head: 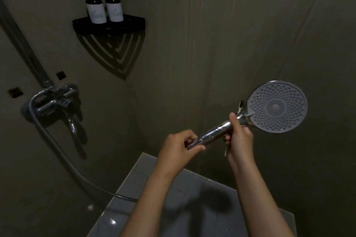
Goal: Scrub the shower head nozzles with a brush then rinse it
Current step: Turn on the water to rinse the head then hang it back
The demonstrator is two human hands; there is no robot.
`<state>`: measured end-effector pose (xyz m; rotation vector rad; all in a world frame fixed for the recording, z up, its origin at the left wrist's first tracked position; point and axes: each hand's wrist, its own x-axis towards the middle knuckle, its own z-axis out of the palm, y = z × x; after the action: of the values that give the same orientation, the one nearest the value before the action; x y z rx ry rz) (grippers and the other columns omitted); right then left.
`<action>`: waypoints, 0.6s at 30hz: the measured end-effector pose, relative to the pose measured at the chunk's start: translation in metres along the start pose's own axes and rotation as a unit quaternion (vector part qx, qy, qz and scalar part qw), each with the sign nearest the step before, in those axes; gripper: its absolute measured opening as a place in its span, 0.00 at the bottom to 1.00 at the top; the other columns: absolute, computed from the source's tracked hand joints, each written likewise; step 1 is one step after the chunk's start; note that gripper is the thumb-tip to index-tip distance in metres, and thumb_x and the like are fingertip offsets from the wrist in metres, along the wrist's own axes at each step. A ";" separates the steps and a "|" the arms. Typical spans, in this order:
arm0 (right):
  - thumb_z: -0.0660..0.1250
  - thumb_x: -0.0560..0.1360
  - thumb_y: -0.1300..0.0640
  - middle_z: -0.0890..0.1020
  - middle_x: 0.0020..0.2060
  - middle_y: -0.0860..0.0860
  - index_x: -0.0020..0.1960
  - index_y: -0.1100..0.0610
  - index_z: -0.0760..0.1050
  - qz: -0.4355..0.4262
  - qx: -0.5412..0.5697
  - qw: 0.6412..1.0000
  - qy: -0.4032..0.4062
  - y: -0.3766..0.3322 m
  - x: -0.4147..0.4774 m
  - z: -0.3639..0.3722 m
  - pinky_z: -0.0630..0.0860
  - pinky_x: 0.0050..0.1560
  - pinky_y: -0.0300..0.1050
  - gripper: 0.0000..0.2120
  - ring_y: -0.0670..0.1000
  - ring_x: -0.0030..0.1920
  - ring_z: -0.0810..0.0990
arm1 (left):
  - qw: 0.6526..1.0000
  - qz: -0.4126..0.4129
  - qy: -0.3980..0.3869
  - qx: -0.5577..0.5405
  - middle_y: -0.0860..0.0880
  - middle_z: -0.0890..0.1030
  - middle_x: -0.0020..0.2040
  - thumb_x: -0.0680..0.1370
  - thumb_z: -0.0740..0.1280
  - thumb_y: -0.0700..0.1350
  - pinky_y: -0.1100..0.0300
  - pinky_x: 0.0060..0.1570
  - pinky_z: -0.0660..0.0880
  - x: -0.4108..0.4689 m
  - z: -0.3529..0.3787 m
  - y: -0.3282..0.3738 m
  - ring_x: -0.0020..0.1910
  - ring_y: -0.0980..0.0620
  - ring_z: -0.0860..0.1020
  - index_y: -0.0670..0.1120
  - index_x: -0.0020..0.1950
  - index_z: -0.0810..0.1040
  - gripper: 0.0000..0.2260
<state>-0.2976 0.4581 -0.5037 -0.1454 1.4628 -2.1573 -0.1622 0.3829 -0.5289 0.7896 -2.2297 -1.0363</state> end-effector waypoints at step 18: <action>0.66 0.76 0.55 0.69 0.28 0.47 0.37 0.54 0.68 -0.040 -0.013 0.997 -0.071 -0.010 0.001 0.006 0.63 0.24 0.32 0.11 0.42 0.27 0.66 | 0.972 -0.060 -0.184 -0.136 0.54 0.72 0.33 0.81 0.55 0.51 0.58 0.42 0.68 -0.003 -0.008 0.003 0.34 0.57 0.71 0.51 0.40 0.73 0.12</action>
<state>-0.2999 0.4558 -0.4923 -0.3644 1.4270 -2.1431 -0.1550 0.3828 -0.5226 0.6581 -2.2832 -1.6200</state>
